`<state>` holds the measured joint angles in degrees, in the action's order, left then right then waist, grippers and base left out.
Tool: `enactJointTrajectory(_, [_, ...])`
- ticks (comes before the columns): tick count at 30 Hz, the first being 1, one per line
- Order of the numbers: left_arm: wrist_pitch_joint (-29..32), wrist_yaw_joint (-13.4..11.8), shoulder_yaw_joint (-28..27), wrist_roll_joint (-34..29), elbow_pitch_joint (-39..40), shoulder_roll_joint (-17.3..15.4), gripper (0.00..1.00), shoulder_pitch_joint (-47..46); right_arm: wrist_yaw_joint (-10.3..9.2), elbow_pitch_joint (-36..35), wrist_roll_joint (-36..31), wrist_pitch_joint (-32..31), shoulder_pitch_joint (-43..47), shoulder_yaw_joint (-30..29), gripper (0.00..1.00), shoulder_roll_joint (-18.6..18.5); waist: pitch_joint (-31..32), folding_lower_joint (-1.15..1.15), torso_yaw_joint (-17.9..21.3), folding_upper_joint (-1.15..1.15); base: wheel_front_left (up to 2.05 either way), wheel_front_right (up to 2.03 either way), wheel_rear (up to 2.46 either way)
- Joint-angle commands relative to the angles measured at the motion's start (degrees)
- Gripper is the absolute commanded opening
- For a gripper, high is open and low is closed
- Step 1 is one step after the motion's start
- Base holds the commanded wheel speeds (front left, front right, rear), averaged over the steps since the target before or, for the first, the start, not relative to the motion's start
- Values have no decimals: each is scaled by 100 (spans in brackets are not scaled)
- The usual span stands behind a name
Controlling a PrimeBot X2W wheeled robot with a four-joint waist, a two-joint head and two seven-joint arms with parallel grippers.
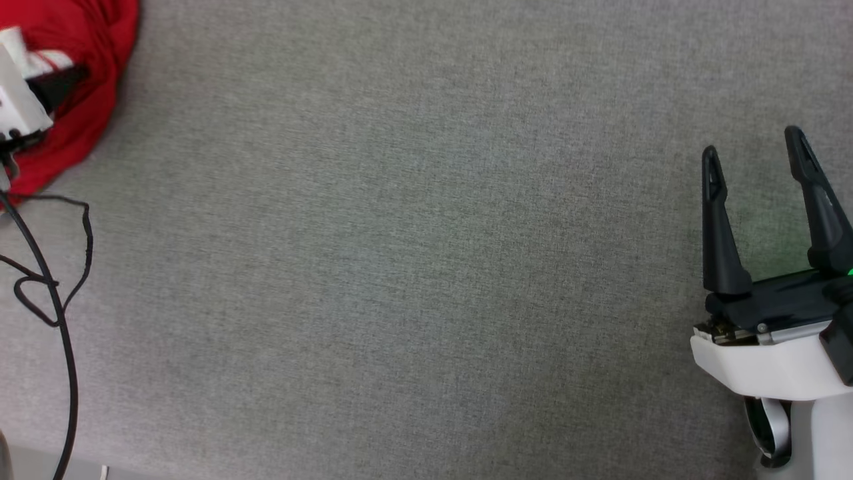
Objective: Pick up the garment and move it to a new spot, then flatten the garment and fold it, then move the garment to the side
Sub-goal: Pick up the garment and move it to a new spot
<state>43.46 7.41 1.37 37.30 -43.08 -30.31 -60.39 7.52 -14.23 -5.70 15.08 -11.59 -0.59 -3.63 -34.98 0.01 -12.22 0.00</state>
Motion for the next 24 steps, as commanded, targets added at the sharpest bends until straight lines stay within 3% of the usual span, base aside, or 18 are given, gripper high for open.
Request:
enactJointTrajectory(1, [130, 0, 41, 38, -106, -2, 100, -52, -6, -29, -15, 14, -89, -4, 100, -38, -122, -1, 56, 0, 0, 0, 0])
enactJointTrajectory(2, [400, 1, 209, 49, -351, -3, 100, 57, -6, -65, -30, 14, -141, -6, 100, -39, -227, -1, 95, 0, 0, 0, 0])
enactJointTrajectory(6, [388, -2, 393, 95, -679, 96, 100, 251, -6, -49, -3, 14, -150, -24, 100, -28, -266, -1, 145, 0, 0, 0, 0])
enactJointTrajectory(7, [362, -9, 441, 101, -730, 98, 34, 280, -6, -34, 15, 14, -152, -25, 100, -25, -251, -1, 157, 0, 0, 0, 0])
enactJointTrajectory(8, [280, -8, 473, 124, -729, 83, 0, 280, -6, -27, 30, 14, -150, -36, 100, -20, -224, -1, 162, 0, 0, 0, 0])
enactJointTrajectory(15, [-551, 1, 924, 151, -247, -371, 0, -54, -6, 74, 117, 14, -11, -34, 100, 14, 221, -1, 88, 0, 0, 0, 0])
enactJointTrajectory(24, [-1573, 0, 2144, 132, 584, -728, 0, -452, -6, 262, 248, 14, 186, -5, 100, 68, 1107, -1, -38, 0, 0, 0, 0])
